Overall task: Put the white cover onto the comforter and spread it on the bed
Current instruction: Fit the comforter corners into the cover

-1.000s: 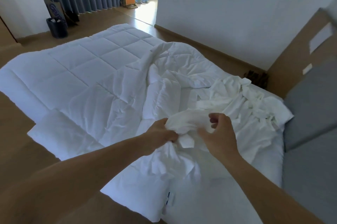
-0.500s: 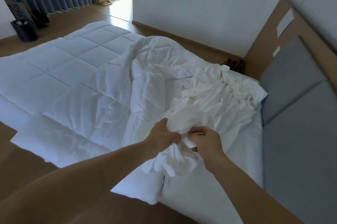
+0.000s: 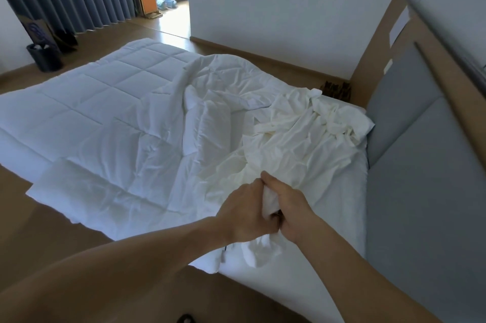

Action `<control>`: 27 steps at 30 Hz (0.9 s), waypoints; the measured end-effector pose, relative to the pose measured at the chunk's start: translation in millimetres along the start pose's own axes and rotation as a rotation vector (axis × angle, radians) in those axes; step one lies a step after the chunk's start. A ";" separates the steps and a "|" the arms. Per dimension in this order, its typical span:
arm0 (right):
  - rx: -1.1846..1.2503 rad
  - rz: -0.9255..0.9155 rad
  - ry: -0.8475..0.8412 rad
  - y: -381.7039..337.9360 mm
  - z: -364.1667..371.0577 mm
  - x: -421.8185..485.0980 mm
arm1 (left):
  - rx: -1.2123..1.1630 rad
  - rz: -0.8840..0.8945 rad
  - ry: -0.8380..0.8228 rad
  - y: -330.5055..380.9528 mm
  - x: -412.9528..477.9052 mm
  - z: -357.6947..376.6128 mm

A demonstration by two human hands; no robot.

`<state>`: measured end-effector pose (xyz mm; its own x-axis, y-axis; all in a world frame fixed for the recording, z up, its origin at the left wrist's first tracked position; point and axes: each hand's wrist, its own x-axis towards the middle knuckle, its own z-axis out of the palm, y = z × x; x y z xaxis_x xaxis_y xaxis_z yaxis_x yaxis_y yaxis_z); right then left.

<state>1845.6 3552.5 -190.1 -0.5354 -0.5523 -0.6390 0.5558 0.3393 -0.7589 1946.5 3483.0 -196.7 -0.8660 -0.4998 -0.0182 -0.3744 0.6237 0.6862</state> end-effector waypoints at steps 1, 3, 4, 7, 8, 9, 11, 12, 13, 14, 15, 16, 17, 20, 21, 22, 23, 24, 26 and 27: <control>-0.008 0.016 0.003 1.1 -3.6 -0.8 | 0.003 0.045 -0.046 1.4 -3.3 2.2; -0.022 0.017 0.024 4.8 -8.8 -1.1 | 0.077 0.061 -0.175 1.3 -9.1 4.9; -0.044 -0.001 0.050 6.8 -10.1 -0.4 | 0.102 0.024 -0.248 0.5 -11.6 4.4; -0.255 -0.152 0.166 11.7 -10.9 0.8 | -0.104 -0.175 -0.486 -2.8 -16.5 -1.4; -0.351 -0.204 0.187 12.8 -11.5 0.0 | -0.226 -0.231 -0.566 -3.4 -17.8 -5.1; -0.441 -0.253 0.194 14.0 -12.9 0.1 | -0.345 -0.271 -0.638 -5.3 -18.6 -9.4; -0.574 -0.312 0.202 16.6 -15.8 0.8 | -0.532 -0.316 -0.712 -16.6 -17.7 -17.5; -0.605 -0.320 0.200 17.1 -17.6 0.8 | -0.601 -0.333 -0.715 -24.5 -15.8 -20.7; -0.603 -0.314 0.190 16.7 -19.9 2.2 | -0.646 -0.344 -0.700 -32.2 -13.3 -23.2; -0.571 -0.297 0.178 14.5 -22.4 2.4 | -0.657 -0.350 -0.662 -39.5 -9.9 -25.0; -0.514 -0.274 0.161 11.4 -24.9 3.6 | -0.638 -0.365 -0.596 -47.0 -5.7 -26.0; -0.447 -0.248 0.141 7.9 -27.4 5.0 | -0.608 -0.388 -0.507 -53.1 -0.8 -27.3; -0.381 -0.223 0.117 4.9 -29.1 6.8 | -0.594 -0.405 -0.404 -58.6 5.5 -28.1; -0.195 -0.180 0.049 0.5 -23.8 11.4 | -0.610 -0.359 -0.265 -63.3 30.7 -32.9; -0.150 -0.181 0.028 0.4 -19.5 14.7 | -0.593 -0.336 -0.288 -62.9 39.9 -33.9; -0.111 -0.182 0.004 -0.1 -14.8 18.2 | -0.575 -0.324 -0.322 -63.3 49.1 -34.4; -0.070 -0.181 -0.025 -0.9 -8.9 22.4 | -0.580 -0.321 -0.359 -66.4 58.5 -35.7; -0.030 -0.177 -0.053 -2.5 -2.7 26.2 | -0.606 -0.319 -0.394 -70.5 67.2 -39.5; 0.026 -0.179 -0.074 -5.8 7.1 35.8 | -0.675 -0.281 -0.449 -83.6 81.7 -50.4; 0.041 -0.182 -0.065 -7.4 11.8 41.6 | -0.690 -0.248 -0.464 -92.8 89.3 -55.8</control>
<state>1826.7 3518.0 -209.6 -0.5884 -0.6499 -0.4810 0.4796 0.1984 -0.8548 1922.4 3347.0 -221.5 -0.8902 -0.1834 -0.4170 -0.4153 -0.0497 0.9083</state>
